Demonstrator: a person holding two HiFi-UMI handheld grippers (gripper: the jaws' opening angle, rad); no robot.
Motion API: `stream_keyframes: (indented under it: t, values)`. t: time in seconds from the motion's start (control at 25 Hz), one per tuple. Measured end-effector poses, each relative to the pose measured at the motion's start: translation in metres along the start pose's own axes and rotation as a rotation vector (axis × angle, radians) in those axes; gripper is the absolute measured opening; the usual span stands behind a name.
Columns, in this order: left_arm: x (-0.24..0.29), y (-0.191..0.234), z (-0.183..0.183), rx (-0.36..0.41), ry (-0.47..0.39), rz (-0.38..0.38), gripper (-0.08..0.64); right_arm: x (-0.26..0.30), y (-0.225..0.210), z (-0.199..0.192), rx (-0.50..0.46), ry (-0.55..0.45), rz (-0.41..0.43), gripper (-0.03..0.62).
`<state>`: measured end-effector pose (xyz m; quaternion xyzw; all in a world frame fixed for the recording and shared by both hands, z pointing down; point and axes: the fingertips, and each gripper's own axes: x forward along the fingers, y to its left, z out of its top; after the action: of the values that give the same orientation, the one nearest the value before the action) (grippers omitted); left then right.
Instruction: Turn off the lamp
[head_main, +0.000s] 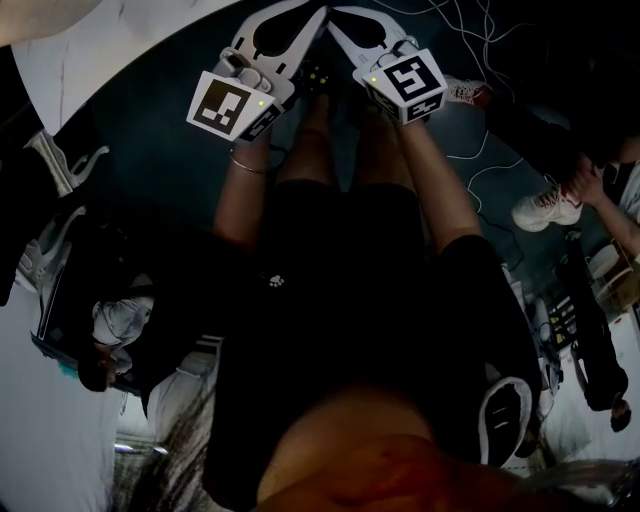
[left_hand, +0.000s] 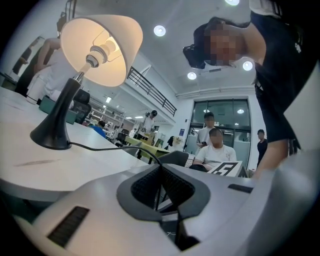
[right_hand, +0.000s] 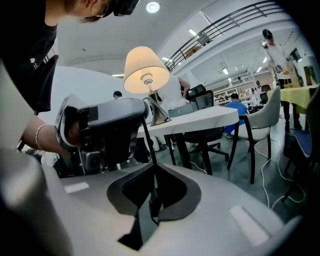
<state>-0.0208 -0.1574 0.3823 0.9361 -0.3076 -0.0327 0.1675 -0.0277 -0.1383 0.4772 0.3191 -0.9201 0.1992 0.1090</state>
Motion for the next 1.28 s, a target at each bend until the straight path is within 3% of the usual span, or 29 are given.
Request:
stream_keyframes:
  t: [0.24,0.52,0.68,0.88,1.08,1.28]
  values:
    - [0.000,-0.006,-0.011,0.039,0.017,-0.083,0.014,-0.012,0.004,-0.008,-0.006,0.032,0.042,0.018]
    - [-0.008,-0.006,-0.025,0.027,0.042,-0.082,0.037,-0.024,-0.002,-0.008,0.029,0.015,0.061,0.018]
    - [-0.015,-0.011,-0.054,0.021,0.128,-0.099,0.084,-0.036,-0.006,-0.001,0.047,-0.018,0.056,0.018]
    - [-0.021,-0.013,-0.087,0.049,0.220,-0.099,0.092,-0.043,-0.012,0.007,0.094,-0.051,0.051,0.018]
    - [-0.019,-0.006,-0.115,0.018,0.222,-0.076,0.098,-0.046,-0.008,0.011,0.103,-0.073,0.071,0.018]
    - [-0.015,-0.008,-0.137,0.005,0.276,-0.111,0.124,-0.052,-0.009,0.014,0.120,-0.102,0.077,0.018]
